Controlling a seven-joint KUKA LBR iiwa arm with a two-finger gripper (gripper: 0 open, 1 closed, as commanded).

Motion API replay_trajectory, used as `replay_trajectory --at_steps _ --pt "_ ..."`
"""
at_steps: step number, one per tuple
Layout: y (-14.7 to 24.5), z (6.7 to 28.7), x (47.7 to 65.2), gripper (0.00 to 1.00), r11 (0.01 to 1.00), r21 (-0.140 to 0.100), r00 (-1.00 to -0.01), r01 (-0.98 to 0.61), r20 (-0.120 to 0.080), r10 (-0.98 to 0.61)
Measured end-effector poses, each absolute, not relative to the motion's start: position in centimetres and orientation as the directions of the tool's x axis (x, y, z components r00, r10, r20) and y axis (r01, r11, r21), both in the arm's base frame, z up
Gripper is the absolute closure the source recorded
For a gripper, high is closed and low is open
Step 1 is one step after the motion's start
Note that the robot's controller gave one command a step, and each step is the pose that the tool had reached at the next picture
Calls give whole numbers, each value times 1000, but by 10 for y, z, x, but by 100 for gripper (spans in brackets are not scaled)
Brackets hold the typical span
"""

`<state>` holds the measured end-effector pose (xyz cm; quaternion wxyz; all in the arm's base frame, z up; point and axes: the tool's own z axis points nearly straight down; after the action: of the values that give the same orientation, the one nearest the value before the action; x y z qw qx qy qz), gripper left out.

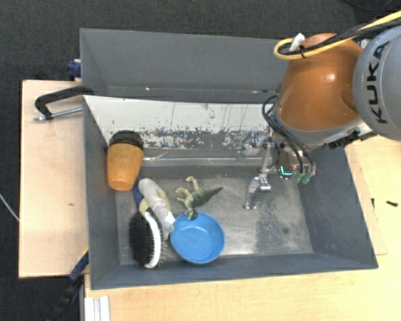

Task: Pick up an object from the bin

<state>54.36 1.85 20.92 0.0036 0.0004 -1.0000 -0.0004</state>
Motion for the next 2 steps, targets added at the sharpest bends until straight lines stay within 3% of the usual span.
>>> replay_trajectory --at_steps 1,2 --pt "41 72 603 0 997 2 -997 -72 -6 -72" --pt "41 76 604 100 997 2 -997 -71 -12 -71"
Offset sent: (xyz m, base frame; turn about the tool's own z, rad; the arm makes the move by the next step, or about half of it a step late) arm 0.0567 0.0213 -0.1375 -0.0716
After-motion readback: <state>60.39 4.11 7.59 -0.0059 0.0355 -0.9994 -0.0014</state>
